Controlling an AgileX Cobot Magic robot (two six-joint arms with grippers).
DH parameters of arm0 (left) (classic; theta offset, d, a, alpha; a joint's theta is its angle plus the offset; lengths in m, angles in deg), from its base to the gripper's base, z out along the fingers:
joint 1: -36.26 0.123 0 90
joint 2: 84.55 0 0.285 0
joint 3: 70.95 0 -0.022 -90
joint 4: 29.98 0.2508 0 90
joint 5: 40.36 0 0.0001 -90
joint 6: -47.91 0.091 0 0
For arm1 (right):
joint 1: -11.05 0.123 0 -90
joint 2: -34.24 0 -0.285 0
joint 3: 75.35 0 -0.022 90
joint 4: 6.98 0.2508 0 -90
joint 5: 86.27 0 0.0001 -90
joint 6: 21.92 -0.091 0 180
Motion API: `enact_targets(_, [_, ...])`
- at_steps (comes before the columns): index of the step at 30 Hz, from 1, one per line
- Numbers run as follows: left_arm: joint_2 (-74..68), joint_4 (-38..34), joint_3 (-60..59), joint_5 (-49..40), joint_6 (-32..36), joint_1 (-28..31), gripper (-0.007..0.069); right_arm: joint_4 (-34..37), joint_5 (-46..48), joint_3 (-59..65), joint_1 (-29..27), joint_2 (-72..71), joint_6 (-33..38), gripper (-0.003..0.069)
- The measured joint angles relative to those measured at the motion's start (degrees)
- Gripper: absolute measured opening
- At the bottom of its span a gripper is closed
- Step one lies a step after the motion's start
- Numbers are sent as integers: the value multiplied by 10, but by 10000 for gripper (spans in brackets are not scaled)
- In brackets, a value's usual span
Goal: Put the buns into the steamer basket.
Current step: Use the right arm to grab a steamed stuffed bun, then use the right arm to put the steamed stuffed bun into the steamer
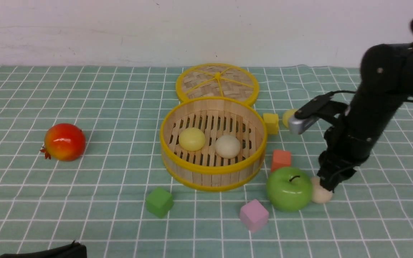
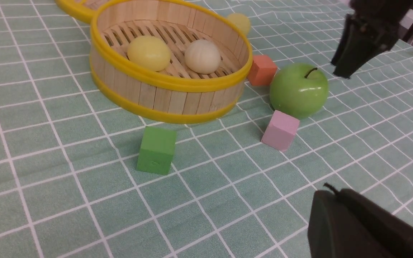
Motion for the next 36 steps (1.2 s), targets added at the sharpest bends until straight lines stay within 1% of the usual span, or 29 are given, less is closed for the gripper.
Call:
enact_targets(2, [0,0,0,0,0,0,-13,0,2,-23,0,31,10,335])
enact_targets(4, [0,0,0,0,0,0,-13,-3,-1,-34,0,50,13,347])
enact_targets(14, [0,0,0,0,0,0,-11,-12,-33,-42,0,67,18,330])
enact_targets(15, [0,0,0,0,0,0,-11,-12,-36,-42,0,67,18,318])
enact_targets(18, [0,0,0,0,0,0,-10,-13,-38,-42,-1,67,20,249])
enact_targets(20, [0,0,0,0,0,0,-10,-14,-38,-42,-1,67,20,171])
enact_targets(22, [0,0,0,0,0,0,-10,-16,-35,-42,-1,67,20,77])
enact_targets(23, [0,0,0,0,0,0,-10,-18,-33,-43,-1,67,20,43])
enact_targets(24, [0,0,0,0,0,0,-10,-21,-31,-43,-1,67,20,28])
enact_targets(25, [0,0,0,0,0,0,-10,-25,-26,-43,-1,64,19,18])
enact_targets(32, [0,0,0,0,0,0,-6,-39,11,-43,0,8,-4,18])
enact_targets(34, [0,0,0,0,0,0,-3,-33,5,-43,6,-39,-19,18])
enact_targets(36, [0,0,0,0,0,0,-2,-9,-16,-44,21,-73,-23,18])
